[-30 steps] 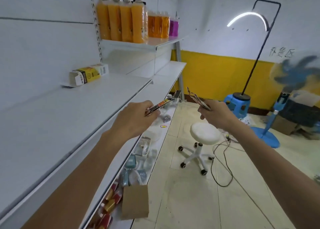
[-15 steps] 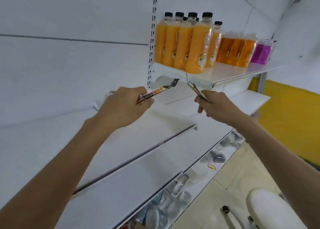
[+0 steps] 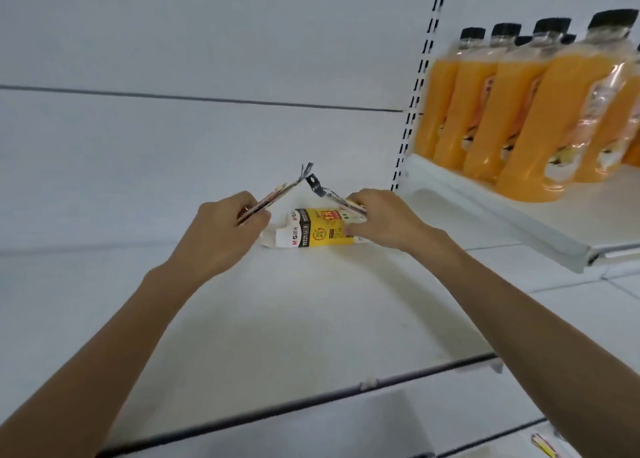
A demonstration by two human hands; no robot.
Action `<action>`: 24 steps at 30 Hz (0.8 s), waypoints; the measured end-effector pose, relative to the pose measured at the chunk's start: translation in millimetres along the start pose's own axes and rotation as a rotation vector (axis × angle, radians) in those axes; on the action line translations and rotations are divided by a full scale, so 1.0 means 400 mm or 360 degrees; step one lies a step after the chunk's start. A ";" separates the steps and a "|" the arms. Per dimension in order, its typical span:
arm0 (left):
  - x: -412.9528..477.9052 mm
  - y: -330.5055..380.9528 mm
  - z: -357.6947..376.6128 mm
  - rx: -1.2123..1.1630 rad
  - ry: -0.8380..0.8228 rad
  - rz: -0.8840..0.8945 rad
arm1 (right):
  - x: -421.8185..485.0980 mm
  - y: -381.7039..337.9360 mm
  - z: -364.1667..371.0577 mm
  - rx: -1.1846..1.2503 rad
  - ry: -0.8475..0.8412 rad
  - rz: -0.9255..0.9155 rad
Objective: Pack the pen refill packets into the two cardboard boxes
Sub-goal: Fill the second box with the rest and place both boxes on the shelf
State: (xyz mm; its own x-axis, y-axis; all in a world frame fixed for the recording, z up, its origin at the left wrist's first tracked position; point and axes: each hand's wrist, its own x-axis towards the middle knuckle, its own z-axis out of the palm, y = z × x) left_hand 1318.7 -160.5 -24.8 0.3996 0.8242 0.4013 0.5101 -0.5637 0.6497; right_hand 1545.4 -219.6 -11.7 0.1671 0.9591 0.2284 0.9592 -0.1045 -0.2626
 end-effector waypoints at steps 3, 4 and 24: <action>-0.033 -0.029 0.010 0.0111 0.0054 -0.0185 | 0.071 0.001 0.044 -0.0011 -0.0138 -0.0136; -0.041 -0.034 0.012 0.0150 0.0054 -0.0221 | 0.089 0.003 0.058 -0.0042 -0.0168 -0.0180; -0.073 0.129 -0.052 -0.0412 0.0446 -0.0310 | -0.029 -0.121 -0.037 0.1096 -0.0098 -0.0237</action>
State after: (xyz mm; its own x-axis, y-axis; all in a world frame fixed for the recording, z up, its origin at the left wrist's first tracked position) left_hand 1317.5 -212.5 10.2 0.0740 0.9171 0.3917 0.3332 -0.3930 0.8571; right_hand 1500.3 -229.6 12.4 0.0124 0.9656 0.2597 0.6052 0.1996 -0.7706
